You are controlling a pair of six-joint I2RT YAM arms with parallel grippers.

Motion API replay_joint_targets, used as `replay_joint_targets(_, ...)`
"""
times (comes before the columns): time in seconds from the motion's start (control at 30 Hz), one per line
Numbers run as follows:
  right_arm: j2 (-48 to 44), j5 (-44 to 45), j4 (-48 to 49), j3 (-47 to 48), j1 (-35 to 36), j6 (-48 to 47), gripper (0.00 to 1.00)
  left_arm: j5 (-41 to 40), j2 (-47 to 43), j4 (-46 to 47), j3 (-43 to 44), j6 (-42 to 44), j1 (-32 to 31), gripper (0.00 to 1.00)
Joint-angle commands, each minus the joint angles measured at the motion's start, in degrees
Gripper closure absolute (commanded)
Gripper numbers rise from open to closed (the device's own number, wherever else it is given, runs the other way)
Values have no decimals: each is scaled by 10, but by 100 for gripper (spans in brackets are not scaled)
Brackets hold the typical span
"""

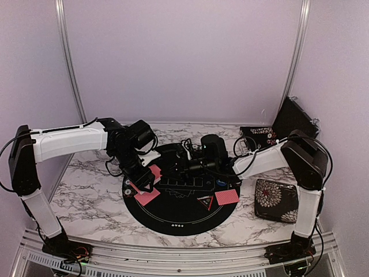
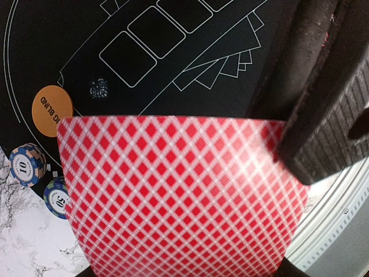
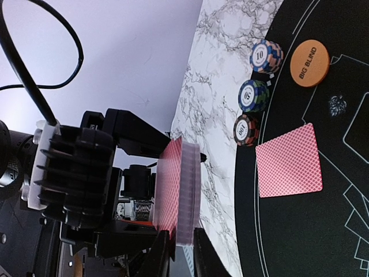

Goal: Distribute texas hold em gaming equipment
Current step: Pick up the poker card from the face-down deck piles.

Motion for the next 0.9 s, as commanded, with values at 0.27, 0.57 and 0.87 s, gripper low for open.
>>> replay_joint_targets(0.27,1,-6,14,3,5,3,100,5,3,-7,15,6,0,45)
replay_joint_targets(0.57,-9,-5,7,2,0,2,100,4,1,-7,14,7,0,45)
replay_joint_targets(0.87,-27,-4,11,-11,-14,11,100,5,1,-7,14,6,1,45)
